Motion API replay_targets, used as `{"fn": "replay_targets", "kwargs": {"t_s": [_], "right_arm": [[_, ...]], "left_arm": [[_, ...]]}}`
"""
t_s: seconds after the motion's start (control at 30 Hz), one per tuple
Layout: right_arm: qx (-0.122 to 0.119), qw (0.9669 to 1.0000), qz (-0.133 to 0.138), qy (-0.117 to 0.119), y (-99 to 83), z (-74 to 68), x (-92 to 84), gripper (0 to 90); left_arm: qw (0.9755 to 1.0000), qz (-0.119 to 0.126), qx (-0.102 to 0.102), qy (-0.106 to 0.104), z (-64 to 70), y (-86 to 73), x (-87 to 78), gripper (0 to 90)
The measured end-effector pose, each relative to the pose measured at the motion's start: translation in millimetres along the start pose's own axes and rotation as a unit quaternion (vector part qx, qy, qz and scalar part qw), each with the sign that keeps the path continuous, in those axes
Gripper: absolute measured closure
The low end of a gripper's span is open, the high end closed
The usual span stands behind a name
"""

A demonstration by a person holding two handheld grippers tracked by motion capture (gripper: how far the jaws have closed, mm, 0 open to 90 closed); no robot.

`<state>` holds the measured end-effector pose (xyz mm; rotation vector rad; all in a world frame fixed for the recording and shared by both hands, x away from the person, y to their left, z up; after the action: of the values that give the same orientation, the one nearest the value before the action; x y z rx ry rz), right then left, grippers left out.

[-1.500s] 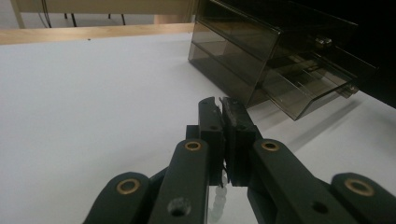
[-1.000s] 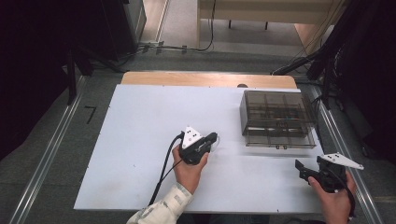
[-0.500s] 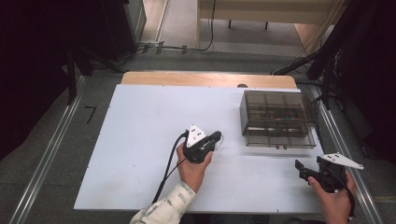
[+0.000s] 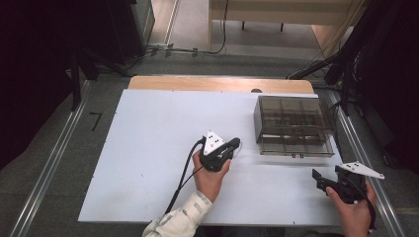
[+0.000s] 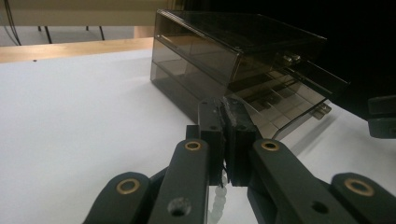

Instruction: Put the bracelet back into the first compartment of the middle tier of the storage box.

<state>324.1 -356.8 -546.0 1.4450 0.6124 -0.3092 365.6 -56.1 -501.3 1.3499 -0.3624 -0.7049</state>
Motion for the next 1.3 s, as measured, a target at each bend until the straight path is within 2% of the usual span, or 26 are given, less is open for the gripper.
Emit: {"fn": "replay_targets", "kwargs": {"t_s": [0.6, 1.3], "right_arm": [[0.0, 1.0, -0.002, 0.001, -0.8, -0.6, 1.3, 16.1], [0.001, 1.0, -0.004, 0.001, -1.5, -0.5, 1.6, 16.2]], "left_arm": [[0.9999, 0.012, -0.001, -0.006, 2.8, 3.3, 5.4, 88.2], [0.9993, 0.027, -0.004, -0.026, 18.1, 13.1, 19.7, 88.2]]}}
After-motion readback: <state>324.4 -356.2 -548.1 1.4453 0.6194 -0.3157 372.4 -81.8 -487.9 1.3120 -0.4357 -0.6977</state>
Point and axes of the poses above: each handheld gripper's, and its own axes: x roughly forward along the jaws, y roughly out of its top, z roughly to its right, the point moved 10 cm from there along x, roughly forward along the jaws, and after that the axes turned 7 degrees about z, right-handed, at the moved point
